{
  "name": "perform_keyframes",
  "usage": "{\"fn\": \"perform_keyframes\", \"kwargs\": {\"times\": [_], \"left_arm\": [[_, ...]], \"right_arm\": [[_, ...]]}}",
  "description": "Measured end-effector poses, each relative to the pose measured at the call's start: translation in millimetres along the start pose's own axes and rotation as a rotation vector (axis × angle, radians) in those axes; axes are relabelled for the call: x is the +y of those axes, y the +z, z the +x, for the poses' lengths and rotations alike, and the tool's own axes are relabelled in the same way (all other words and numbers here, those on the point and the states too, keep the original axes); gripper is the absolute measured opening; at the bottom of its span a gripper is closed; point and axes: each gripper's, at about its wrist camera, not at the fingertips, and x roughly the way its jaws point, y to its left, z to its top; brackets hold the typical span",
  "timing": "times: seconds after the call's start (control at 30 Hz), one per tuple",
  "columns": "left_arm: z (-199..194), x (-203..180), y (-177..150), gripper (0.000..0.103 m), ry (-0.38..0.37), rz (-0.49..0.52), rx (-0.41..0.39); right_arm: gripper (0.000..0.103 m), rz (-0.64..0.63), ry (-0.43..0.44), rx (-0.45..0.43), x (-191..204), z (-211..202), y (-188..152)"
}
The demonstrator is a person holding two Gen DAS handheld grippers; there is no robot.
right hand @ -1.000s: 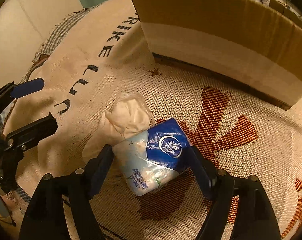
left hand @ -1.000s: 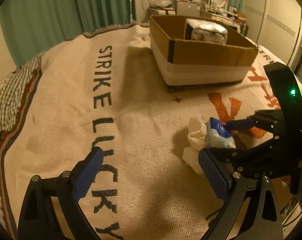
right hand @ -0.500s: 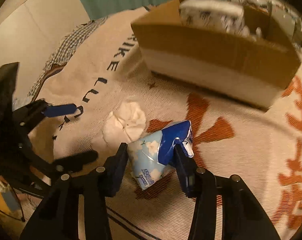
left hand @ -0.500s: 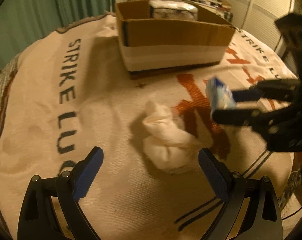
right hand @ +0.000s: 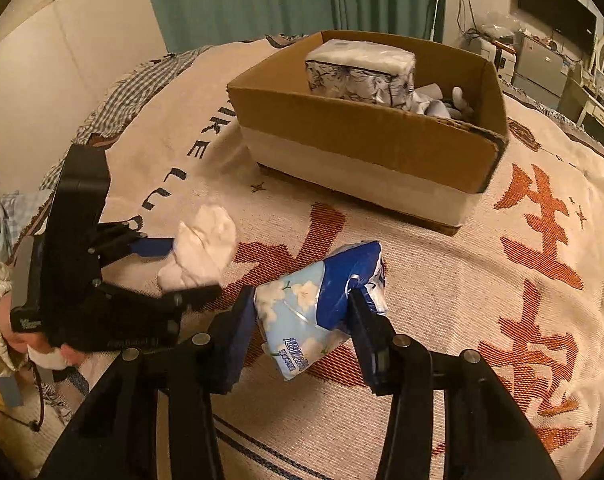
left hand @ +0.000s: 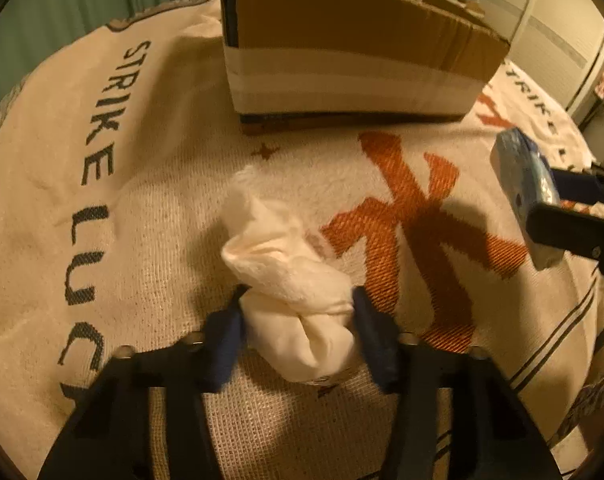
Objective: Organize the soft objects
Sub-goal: 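Grasp the crumpled white tissue with the left tool while the right tool holds the blue pack, then carry the white tissue and blue pack into the box and open both tools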
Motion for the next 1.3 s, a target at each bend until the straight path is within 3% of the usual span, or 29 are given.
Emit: {"fn": "perform_keyframes", "kwargs": {"times": [0.03,0.2,0.43,0.57,0.7,0.83,0.93,1.07,1.3], "left_arm": [[-2.4,-0.8,1.6,0.037,-0.011,0.005,-0.004],[-20.9,-1.4,11.1,0.036,-0.036,0.009,-0.055],[-73.7,-17.1,43.5,0.036,-0.037,0.087,-0.230],[-99.5,-21.7,71.5,0.036,-0.031,0.105,-0.297],[-120.6,-20.9,125.5,0.036,-0.057,0.059,-0.348],[-134.5,-18.7,167.7,0.036,-0.032,0.029,-0.440],[-129.7,-13.0,191.5,0.036,-0.038,0.014,-0.480],[-96.7,0.5,209.3,0.036,-0.017,-0.007,-0.426],[-31.6,0.4,213.9,0.036,0.056,0.060,-0.382]], "right_arm": [[0.046,-0.001,-0.003,-0.003,-2.4,-3.2,-2.0],[0.046,0.010,-0.006,-0.027,-8.9,-16.5,-0.5],[0.046,0.025,-0.037,-0.114,-15.9,-50.3,17.8],[0.046,0.039,-0.068,-0.181,-24.2,-75.1,43.4],[0.046,0.047,-0.077,-0.241,-35.5,-97.7,81.4],[0.046,0.060,-0.069,-0.272,-51.6,-99.2,128.2],[0.046,0.134,-0.055,-0.324,-70.7,-92.6,164.6],[0.047,0.245,-0.058,-0.360,-94.4,-68.2,196.6],[0.047,0.250,-0.134,-0.296,-104.3,-20.7,203.5]]}}
